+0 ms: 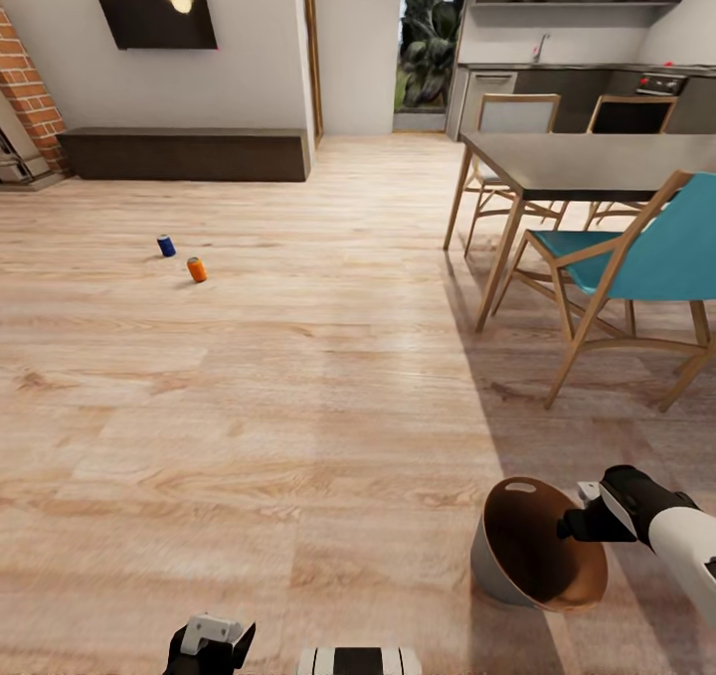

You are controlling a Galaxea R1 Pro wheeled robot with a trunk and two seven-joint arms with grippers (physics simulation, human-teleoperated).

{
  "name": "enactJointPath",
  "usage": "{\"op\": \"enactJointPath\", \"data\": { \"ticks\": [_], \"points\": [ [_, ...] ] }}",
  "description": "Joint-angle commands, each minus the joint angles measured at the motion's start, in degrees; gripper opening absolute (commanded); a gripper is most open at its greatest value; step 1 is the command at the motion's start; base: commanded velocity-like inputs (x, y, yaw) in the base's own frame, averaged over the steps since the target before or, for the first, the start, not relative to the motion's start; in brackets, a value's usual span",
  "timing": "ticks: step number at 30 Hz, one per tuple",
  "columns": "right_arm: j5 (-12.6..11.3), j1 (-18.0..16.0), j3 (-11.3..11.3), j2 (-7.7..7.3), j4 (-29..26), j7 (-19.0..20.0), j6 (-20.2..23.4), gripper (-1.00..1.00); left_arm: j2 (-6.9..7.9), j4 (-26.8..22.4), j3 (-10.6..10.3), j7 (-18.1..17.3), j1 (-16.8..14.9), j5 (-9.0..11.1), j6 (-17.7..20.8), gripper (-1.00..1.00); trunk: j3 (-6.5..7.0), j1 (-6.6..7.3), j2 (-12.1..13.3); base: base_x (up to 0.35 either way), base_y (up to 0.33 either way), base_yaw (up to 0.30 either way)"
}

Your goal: Put the three can of soda from the living room inside the tash can in the kitchen.

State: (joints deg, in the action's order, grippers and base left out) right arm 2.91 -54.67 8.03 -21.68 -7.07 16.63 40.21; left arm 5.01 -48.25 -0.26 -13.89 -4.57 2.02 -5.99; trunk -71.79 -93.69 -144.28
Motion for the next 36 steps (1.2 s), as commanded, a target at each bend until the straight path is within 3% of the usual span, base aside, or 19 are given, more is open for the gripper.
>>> {"op": "enactJointPath", "data": {
  "ticks": [1,19,23,36],
  "points": [
    [0.0,0.01,0.01,-0.01,-0.01,0.0,-0.01,1.0,0.0,0.0,0.02,0.0,0.0,0.0,0.0,1.0,-0.23,-0.02,-0.02,0.0,0.0,0.0],
    [0.07,0.81,0.0,-0.13,-0.46,-0.02,-0.05,1.0,0.0,0.0,0.0,0.0,0.0,0.07,-0.02,1.0,-0.23,-0.02,-0.02,0.0,0.0,0.0],
    [0.07,0.94,0.04,-0.19,-0.46,-0.02,-0.05,1.0,0.0,-0.02,0.0,0.0,0.0,0.04,-0.01,1.0,-1.11,-0.13,-0.07,0.0,0.0,0.0],
    [0.08,0.96,0.05,-0.14,-0.32,-0.02,-0.12,1.0,0.0,-0.08,0.0,0.0,0.0,0.08,-0.05,1.0,-1.11,-0.13,-0.07,0.0,0.0,0.0]
  ]
}}
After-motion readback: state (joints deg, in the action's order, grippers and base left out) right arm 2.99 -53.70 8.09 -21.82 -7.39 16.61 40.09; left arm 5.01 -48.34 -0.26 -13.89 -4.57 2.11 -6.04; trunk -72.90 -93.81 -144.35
